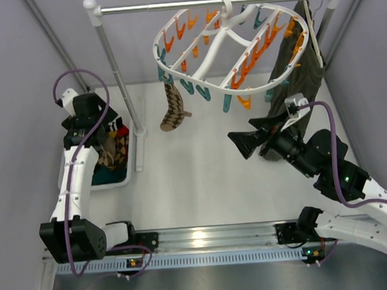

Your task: Remove the socks clipped to the hanger

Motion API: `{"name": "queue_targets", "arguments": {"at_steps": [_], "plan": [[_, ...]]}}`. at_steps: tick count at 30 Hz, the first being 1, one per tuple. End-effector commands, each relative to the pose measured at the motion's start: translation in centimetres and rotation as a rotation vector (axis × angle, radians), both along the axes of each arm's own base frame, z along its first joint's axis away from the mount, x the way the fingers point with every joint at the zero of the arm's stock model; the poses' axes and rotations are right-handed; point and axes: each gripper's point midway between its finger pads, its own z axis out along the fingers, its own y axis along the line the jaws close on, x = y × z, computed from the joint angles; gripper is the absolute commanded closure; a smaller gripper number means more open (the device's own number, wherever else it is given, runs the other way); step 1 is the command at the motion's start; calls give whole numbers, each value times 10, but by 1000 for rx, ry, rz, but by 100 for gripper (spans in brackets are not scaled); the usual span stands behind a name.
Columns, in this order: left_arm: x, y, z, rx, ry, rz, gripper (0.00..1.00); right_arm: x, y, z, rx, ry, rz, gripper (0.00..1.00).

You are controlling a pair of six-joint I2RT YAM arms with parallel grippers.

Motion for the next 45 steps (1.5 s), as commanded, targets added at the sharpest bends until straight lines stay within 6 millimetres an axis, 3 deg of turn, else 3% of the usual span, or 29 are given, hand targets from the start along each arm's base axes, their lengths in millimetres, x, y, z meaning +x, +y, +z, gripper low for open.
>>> {"name": "queue_targets", "arguments": {"at_steps": [1,3,6,10,11,13,14,15,16,18,19,21,23,27,32,35,38,44,45], "plan": [[4,-37,64,-75,-174,-208,2,-4,-7,-11,-44,7,4,1],[-6,-59,88,-105,-244,-316,1,-7,-14,-14,-54,2,-5,0],[-19,-91,109,-96,-306,-468,2,-11,-25,-11,-49,-14,-20,0],[-36,-162,118,-161,-374,-840,1,-19,-34,-7,-60,-42,-16,1],[-35,-175,131,-158,-449,-915,1,-21,-36,-6,-59,-49,-12,1],[-40,-196,117,-213,-476,-1033,2,-25,-36,-5,-69,-62,7,0],[-47,-215,137,-212,-587,-1167,2,-27,-37,-4,-69,-66,14,1],[-47,-221,122,-246,-589,-1194,2,-29,-38,-4,-72,-73,22,1],[-50,-232,122,-243,-623,-1241,2,-32,-36,-4,-75,-79,40,1],[-49,-241,120,-141,-716,-1266,1,-36,-36,-3,-77,-91,60,0],[-57,-259,117,-111,-747,-1312,1,-37,-36,-3,-77,-94,66,1],[-51,-264,99,30,-788,-1272,1,-40,-36,-2,-76,-102,77,1],[-57,-283,103,90,-864,-1283,1,-42,-33,-2,-81,-108,99,1],[-39,-281,83,134,-880,-1212,1,-46,-26,-5,-97,-104,141,1],[-18,-272,80,209,-886,-1120,2,-42,-20,-12,-129,-92,149,1],[-4,-281,70,254,-857,-1152,1,-40,-15,-12,-137,-99,155,1],[-2,-297,73,264,-874,-1233,1,-38,-9,-11,-148,-102,172,1],[32,-306,62,283,-840,-1206,1,-35,1,-12,-166,-96,190,1],[35,-309,68,282,-854,-1209,2,-35,1,-12,-167,-97,191,1]]}}
